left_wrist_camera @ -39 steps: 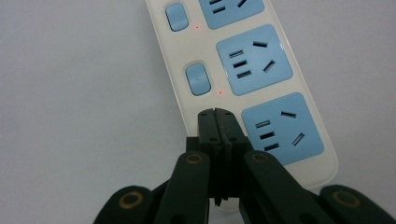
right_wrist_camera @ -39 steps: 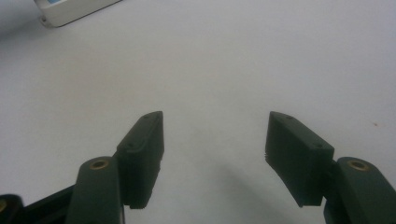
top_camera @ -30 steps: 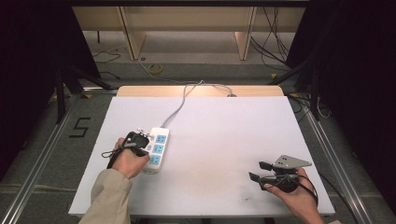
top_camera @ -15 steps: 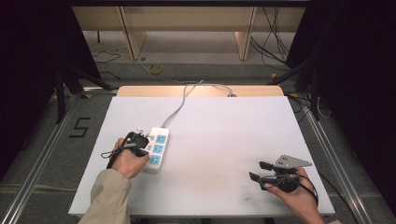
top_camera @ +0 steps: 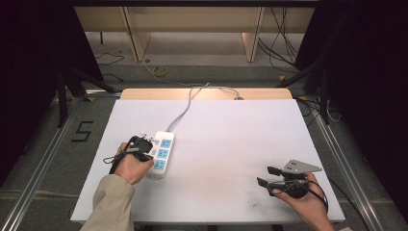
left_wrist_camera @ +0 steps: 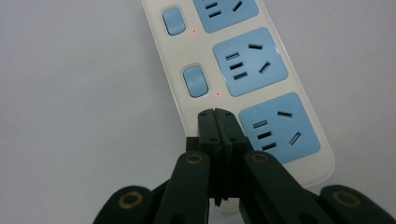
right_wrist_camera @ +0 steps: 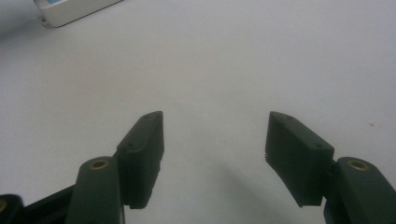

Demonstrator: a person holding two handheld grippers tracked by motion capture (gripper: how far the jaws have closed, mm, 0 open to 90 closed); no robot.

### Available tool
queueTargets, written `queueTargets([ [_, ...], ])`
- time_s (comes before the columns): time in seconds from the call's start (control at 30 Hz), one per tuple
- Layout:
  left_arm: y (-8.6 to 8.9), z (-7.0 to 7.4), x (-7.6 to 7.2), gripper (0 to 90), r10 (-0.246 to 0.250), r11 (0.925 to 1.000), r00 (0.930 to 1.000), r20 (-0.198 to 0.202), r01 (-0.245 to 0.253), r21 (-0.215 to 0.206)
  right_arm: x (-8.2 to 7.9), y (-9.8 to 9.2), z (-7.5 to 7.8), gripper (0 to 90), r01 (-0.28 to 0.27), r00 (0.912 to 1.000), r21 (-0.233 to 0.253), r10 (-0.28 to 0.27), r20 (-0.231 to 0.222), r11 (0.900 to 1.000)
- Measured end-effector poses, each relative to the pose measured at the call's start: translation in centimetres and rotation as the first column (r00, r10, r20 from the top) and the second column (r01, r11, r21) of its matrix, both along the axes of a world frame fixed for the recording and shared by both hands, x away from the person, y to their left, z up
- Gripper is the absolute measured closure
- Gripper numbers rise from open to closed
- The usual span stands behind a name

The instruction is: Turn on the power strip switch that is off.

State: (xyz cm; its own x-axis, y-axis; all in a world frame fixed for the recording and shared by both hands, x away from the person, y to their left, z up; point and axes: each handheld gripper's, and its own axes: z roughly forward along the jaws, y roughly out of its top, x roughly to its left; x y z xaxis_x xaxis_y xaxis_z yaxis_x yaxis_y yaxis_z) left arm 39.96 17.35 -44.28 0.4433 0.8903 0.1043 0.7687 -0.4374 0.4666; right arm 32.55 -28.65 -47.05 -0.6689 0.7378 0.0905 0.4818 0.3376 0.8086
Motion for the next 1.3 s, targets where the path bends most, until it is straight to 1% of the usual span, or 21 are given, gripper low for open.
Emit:
queueTargets([
  [0.17,0.1,0.2,0.0,89.7,0.010,0.9999,0.9997,0.020,-0.010,-0.014,0.0,0.0,0.0,38.2,0.001,1.0000,-0.001,-0.001,0.001,1.000],
  [0.3,0.0,0.3,-0.1,89.7,0.010,0.9998,0.9995,0.030,-0.009,-0.016,0.0,0.0,0.0,38.2,0.001,1.0000,-0.001,-0.001,0.001,1.000],
  [0.37,0.1,0.4,-0.1,89.7,0.011,0.9997,0.9991,0.042,-0.010,-0.020,0.0,0.0,0.0,38.2,0.002,1.0000,-0.002,-0.002,0.001,1.000],
  [0.47,0.1,0.5,-0.2,89.6,0.008,0.9995,0.9981,0.061,-0.006,-0.031,0.0,0.0,0.0,38.2,0.002,1.0000,-0.003,-0.002,0.002,1.000],
  [0.57,0.0,0.6,-0.2,89.6,-0.006,0.9991,0.9971,0.076,0.009,-0.041,0.0,0.0,0.0,38.2,0.002,1.0000,-0.002,-0.002,0.002,1.000],
  [0.67,0.0,0.8,-0.3,89.6,-0.014,0.9968,0.9972,0.074,0.020,-0.078,0.0,-0.1,0.0,38.2,0.002,1.0000,-0.002,-0.002,0.002,1.000],
  [0.73,0.0,0.9,-0.4,89.5,-0.020,0.9956,0.9964,0.083,0.027,-0.089,0.0,0.0,0.1,38.1,0.001,1.0000,-0.002,-0.001,0.004,1.000],
  [0.83,-0.1,1.1,-0.6,89.4,-0.027,0.9921,0.9950,0.096,0.039,-0.119,0.0,0.0,0.0,38.1,0.000,1.0000,-0.002,0.000,0.002,1.000],
  [0.97,-0.1,1.2,-0.7,89.2,-0.044,0.9902,0.9932,0.108,0.058,-0.127,0.0,0.0,0.0,38.1,-0.001,1.0000,-0.003,0.001,0.003,1.000],
  [1.0,-0.2,1.2,-0.8,89.0,-0.042,0.9890,0.9933,0.108,0.056,-0.136,0.0,0.0,0.0,38.0,-0.001,1.0000,-0.002,0.001,0.003,1.000],
  [1.03,-0.2,1.2,-0.8,86.3,-0.043,0.9881,0.9938,0.102,0.057,-0.142,0.0,0.0,0.0,38.0,-0.001,1.0000,-0.002,0.001,0.003,1.000],
  [1.1,-0.1,1.2,-0.8,86.1,-0.044,0.9858,0.9939,0.101,0.059,-0.157,0.0,0.0,0.0,38.0,-0.001,1.0000,-0.001,0.001,0.004,1.000],
  [1.17,-0.1,1.2,-0.9,86.7,-0.044,0.9863,0.9934,0.106,0.060,-0.154,0.0,0.0,0.0,38.0,-0.002,1.0000,-0.001,0.002,0.004,1.000],
  [1.23,-0.1,1.2,-1.0,86.5,-0.039,0.9845,0.9926,0.115,0.058,-0.165,0.0,0.0,0.0,38.0,-0.002,1.0000,-0.001,0.002,0.004,1.000],
  [1.3,-0.2,1.3,-1.0,85.7,-0.048,0.9830,0.9917,0.119,0.068,-0.170,0.0,0.0,0.0,38.0,-0.003,1.0000,-0.003,0.003,0.005,1.000],
])
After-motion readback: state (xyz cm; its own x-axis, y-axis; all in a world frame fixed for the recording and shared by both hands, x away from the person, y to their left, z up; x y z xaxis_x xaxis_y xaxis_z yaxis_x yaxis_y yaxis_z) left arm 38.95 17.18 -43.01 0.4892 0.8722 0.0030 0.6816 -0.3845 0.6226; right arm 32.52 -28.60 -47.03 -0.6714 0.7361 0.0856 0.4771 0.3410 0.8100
